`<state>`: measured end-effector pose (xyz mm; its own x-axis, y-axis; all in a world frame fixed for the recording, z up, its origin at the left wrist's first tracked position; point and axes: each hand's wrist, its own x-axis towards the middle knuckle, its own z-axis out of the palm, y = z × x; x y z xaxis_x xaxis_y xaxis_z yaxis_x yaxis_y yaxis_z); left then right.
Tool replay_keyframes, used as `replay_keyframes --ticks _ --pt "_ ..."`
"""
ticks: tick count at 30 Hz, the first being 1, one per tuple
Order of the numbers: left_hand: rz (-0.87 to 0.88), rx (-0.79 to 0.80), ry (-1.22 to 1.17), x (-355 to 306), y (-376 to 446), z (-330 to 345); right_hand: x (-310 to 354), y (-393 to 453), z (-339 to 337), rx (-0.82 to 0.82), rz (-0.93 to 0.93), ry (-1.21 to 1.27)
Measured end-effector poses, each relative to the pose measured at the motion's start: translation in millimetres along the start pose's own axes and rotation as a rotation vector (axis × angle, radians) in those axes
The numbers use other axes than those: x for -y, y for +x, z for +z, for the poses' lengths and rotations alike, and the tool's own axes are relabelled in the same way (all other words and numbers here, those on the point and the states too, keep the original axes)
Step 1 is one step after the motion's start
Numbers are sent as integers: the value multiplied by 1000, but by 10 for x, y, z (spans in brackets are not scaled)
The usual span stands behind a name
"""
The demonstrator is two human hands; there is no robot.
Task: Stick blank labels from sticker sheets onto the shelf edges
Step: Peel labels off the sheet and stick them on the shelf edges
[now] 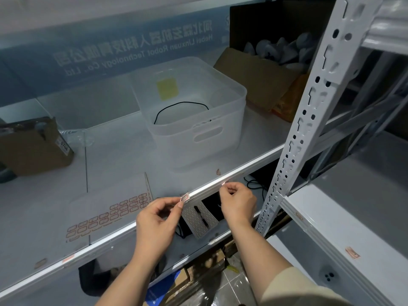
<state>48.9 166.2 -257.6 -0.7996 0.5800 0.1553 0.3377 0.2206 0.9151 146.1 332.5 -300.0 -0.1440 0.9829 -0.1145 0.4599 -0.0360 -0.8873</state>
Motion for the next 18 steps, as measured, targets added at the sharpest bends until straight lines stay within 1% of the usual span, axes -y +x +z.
replay_keyframes --ticks 18 --pt "-22 -14 -15 -12 17 -15 -66 -14 -44 17 22 12"
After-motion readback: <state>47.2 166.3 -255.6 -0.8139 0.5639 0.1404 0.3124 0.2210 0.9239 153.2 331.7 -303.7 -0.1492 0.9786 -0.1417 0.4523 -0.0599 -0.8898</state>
